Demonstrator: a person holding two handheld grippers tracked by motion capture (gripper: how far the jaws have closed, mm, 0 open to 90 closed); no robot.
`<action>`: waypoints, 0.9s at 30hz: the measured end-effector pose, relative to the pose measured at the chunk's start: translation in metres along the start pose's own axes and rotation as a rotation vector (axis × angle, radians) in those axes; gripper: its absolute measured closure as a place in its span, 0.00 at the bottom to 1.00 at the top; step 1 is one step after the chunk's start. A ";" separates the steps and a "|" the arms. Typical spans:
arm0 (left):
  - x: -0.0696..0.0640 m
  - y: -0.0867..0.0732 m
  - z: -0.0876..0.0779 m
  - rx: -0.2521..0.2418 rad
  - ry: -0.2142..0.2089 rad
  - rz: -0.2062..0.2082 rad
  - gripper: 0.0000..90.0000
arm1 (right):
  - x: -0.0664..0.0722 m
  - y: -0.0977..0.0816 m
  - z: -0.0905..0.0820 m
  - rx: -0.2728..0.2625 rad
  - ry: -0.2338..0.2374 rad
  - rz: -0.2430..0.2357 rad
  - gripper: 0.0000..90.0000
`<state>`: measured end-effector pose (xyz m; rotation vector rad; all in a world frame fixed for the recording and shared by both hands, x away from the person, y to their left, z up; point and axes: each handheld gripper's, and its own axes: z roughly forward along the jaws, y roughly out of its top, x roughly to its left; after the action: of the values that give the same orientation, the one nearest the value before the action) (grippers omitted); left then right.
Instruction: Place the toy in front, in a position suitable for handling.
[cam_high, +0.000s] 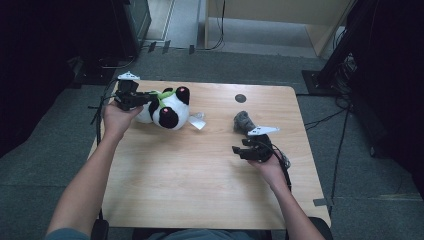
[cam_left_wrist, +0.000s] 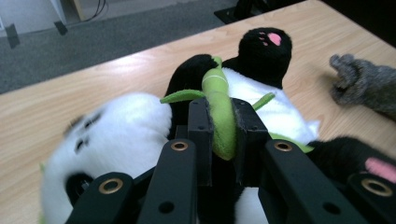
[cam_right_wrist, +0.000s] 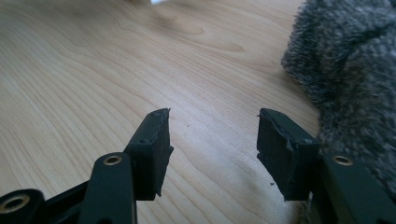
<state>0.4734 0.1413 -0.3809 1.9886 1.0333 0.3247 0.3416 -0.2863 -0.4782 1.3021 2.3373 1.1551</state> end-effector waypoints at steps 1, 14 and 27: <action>-0.002 0.001 -0.002 -0.002 0.000 0.003 0.89 | -0.001 0.000 -0.001 -0.004 0.000 0.001 0.50; -0.039 0.002 -0.014 -0.021 -0.087 0.001 0.89 | -0.006 0.002 -0.006 -0.021 -0.006 0.021 0.49; -0.076 -0.014 -0.015 -0.004 -0.101 0.007 0.89 | -0.009 0.003 -0.012 -0.044 -0.047 0.022 0.47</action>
<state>0.4094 0.0957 -0.3718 1.9849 0.9613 0.2281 0.3426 -0.2991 -0.4697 1.3288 2.2575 1.1630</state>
